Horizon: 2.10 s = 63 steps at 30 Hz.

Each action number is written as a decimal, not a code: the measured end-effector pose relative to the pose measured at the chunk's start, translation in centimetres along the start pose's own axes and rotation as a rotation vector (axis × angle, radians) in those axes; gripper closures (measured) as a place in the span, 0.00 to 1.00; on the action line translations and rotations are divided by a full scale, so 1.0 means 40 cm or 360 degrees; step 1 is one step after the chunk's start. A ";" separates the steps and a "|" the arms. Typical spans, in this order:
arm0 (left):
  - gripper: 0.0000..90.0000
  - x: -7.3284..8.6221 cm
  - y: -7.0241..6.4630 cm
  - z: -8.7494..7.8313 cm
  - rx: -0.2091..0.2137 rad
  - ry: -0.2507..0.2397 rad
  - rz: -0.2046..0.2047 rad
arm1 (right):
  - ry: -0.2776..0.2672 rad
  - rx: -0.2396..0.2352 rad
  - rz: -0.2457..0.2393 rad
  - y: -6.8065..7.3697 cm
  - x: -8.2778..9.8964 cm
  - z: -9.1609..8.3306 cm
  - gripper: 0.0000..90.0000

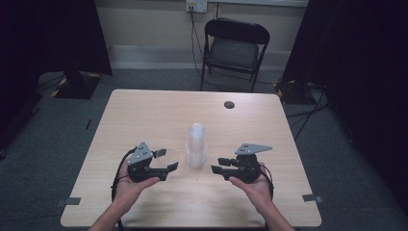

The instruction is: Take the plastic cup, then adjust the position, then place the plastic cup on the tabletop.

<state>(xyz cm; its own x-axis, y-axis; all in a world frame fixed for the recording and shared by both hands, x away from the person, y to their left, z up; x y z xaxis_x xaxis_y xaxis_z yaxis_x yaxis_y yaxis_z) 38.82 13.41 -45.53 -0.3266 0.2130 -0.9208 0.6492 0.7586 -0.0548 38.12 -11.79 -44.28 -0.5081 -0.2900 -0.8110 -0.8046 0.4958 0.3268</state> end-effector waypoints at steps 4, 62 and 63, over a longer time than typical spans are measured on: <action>0.33 -0.010 0.019 -0.009 -0.0033 -0.0017 -0.0004 | -0.0012 0.0027 0.0010 -0.011 0.011 -0.014 0.61; 0.31 0.019 0.273 0.180 -0.0442 -0.0053 -0.0155 | 0.0037 0.0171 0.0072 -0.091 0.099 -0.033 0.52; 0.31 0.023 0.271 0.181 -0.0437 -0.0032 -0.0145 | 0.0037 0.0169 0.0074 -0.089 0.099 -0.034 0.52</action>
<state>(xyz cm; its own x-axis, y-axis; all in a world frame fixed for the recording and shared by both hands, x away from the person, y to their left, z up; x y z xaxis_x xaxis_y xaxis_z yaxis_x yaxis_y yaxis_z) 50.54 17.36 -49.78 -0.3594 0.1262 -0.9246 0.4070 0.9128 -0.0336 38.56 -15.81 -48.02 -0.5520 -0.2833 -0.7842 -0.7437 0.5926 0.3093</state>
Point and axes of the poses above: each handheld gripper's, and its own axes: z roughly forward along the jaws, x roughly out of its underside, y roughly to its left, the point moved 6 cm from there along z, roughly forward along the jaws, and after that the axes turned 8 degrees about -x, right-handed, at the moved point
